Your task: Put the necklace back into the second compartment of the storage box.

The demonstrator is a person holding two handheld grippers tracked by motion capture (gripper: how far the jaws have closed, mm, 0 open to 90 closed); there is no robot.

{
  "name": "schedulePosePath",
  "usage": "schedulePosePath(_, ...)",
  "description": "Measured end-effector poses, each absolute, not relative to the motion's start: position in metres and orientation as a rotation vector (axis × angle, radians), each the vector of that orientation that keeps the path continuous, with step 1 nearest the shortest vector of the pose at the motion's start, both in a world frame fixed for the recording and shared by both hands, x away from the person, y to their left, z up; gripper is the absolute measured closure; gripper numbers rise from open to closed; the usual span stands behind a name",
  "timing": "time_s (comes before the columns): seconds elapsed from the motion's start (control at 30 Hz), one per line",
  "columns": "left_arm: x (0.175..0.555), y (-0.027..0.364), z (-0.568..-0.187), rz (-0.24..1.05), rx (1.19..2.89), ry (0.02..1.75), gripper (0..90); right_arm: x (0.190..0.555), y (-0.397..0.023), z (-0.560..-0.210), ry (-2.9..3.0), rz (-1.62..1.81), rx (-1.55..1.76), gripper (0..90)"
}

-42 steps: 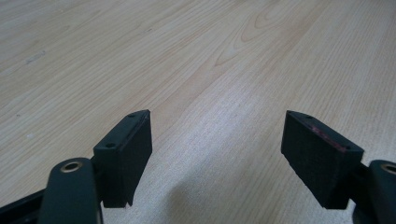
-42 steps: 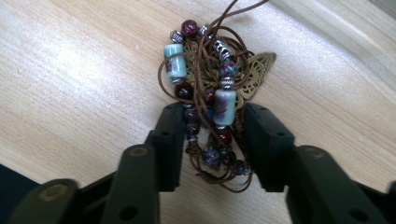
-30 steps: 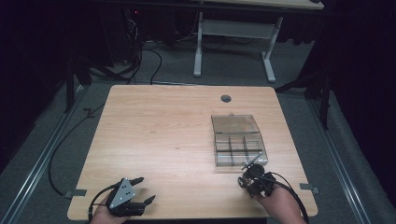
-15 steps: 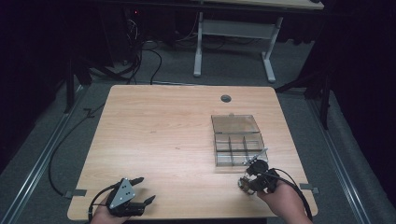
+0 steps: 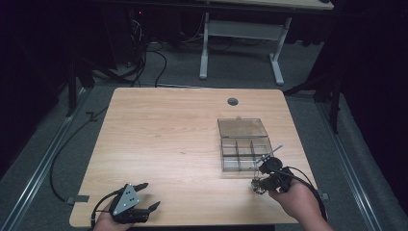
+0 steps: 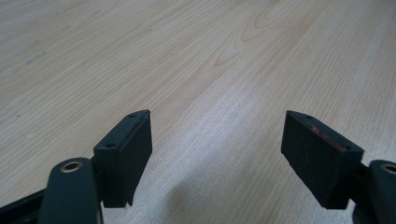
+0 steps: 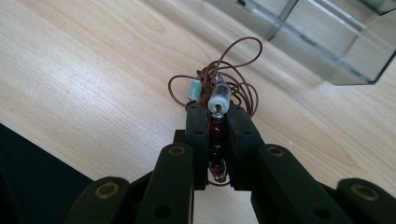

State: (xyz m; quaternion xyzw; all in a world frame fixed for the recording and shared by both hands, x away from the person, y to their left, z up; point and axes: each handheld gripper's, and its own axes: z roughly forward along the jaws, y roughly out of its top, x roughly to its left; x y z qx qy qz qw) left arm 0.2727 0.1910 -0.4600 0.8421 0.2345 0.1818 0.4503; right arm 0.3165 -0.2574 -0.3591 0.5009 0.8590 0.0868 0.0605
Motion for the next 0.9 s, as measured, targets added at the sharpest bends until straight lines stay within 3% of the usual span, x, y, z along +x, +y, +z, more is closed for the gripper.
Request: schedulePosePath(0.9, 0.273, 0.191, -0.46, 0.447, 2.079, 0.579, 25.1, 0.35, -0.246, -0.326, 2.66, 0.245, 1.504, 81.6)
